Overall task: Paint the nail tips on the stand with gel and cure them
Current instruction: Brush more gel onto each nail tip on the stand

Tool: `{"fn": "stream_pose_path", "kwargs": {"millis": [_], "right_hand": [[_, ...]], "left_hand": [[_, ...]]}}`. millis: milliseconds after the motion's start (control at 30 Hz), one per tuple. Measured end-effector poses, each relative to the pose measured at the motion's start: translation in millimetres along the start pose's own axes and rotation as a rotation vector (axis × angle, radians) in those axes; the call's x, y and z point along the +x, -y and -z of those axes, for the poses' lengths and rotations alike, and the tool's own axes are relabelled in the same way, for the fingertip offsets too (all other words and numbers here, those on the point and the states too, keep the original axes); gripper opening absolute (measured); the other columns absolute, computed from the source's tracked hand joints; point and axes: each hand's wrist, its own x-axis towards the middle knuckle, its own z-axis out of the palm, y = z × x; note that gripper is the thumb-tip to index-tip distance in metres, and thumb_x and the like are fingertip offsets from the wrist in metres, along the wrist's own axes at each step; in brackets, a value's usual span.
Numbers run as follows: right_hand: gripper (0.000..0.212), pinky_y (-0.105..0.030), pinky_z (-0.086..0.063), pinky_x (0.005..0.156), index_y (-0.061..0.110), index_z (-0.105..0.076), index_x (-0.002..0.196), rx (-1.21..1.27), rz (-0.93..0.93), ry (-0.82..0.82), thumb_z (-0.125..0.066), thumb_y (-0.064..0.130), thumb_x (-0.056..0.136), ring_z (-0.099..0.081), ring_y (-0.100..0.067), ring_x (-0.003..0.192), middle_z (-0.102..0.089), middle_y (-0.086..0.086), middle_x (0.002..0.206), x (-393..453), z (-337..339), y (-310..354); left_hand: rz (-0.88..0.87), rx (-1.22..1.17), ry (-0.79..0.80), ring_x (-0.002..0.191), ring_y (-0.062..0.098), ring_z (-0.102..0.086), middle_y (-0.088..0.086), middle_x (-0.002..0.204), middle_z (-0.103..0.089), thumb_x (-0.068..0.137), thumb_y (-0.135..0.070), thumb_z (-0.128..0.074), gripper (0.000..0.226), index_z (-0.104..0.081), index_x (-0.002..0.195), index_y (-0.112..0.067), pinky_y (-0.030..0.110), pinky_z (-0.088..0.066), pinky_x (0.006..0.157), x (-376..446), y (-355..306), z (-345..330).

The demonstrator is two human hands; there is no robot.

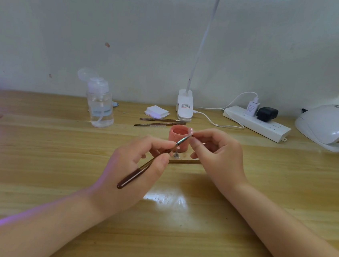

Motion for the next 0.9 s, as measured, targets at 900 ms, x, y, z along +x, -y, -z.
{"fn": "stream_pose_path", "kwargs": {"millis": [900], "right_hand": [[0.014,-0.030,-0.058,0.058,0.021,-0.070,0.082,0.037,-0.007,0.017,-0.074,0.007,0.082,-0.069,-0.013,0.059,-0.073,0.009,0.070,-1.0,-0.8,-0.5]], "left_hand": [[0.048,-0.096,-0.056,0.089,0.000,-0.064,-0.020,0.093,-0.072,0.091,-0.031,-0.051,0.019,-0.065,0.102,-0.037,0.012,-0.043,0.079,-2.8,-3.0,-3.0]]}}
